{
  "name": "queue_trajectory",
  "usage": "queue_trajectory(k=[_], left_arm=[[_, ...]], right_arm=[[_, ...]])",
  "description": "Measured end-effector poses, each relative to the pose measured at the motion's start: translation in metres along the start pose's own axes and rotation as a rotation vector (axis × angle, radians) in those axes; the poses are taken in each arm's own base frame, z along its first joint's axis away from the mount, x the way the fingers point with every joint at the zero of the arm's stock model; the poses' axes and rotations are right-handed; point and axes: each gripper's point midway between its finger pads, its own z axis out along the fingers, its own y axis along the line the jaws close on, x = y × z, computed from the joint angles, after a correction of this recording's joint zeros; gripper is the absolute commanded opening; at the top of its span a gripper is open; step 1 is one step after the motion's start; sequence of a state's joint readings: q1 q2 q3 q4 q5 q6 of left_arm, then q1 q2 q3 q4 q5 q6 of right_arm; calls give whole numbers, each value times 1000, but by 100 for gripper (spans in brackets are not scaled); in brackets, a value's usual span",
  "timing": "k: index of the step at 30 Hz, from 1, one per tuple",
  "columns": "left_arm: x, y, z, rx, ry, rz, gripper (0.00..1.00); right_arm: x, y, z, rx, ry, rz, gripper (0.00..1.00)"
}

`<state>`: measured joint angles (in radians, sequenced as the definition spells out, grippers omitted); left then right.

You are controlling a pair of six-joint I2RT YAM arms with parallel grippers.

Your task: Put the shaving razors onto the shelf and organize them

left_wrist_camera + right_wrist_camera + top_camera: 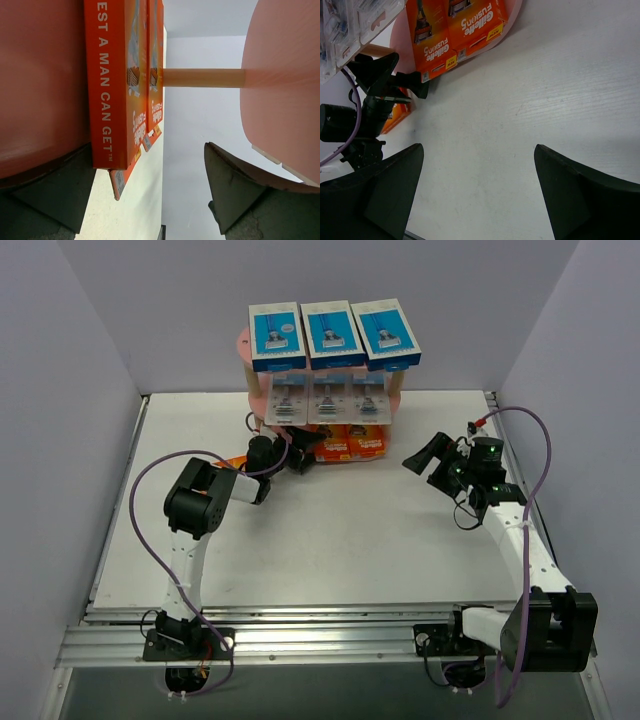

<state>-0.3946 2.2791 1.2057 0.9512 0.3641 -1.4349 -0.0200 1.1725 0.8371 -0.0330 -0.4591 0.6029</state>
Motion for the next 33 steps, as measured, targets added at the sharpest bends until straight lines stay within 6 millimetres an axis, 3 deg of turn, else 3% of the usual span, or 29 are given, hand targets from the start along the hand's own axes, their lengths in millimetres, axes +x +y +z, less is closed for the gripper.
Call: queue_trajectory(k=[23,29,33], left_arm=[[3,9,-14,-64,8,18,94],[8,37,-22,-187,20,-8,94],[8,36,-22,-191,16,-4,94]], right_arm=[[2,-1,0,1,5,1,88],[4,-2,0,3,7,3,88],[4,-3,0,3,7,3,88]])
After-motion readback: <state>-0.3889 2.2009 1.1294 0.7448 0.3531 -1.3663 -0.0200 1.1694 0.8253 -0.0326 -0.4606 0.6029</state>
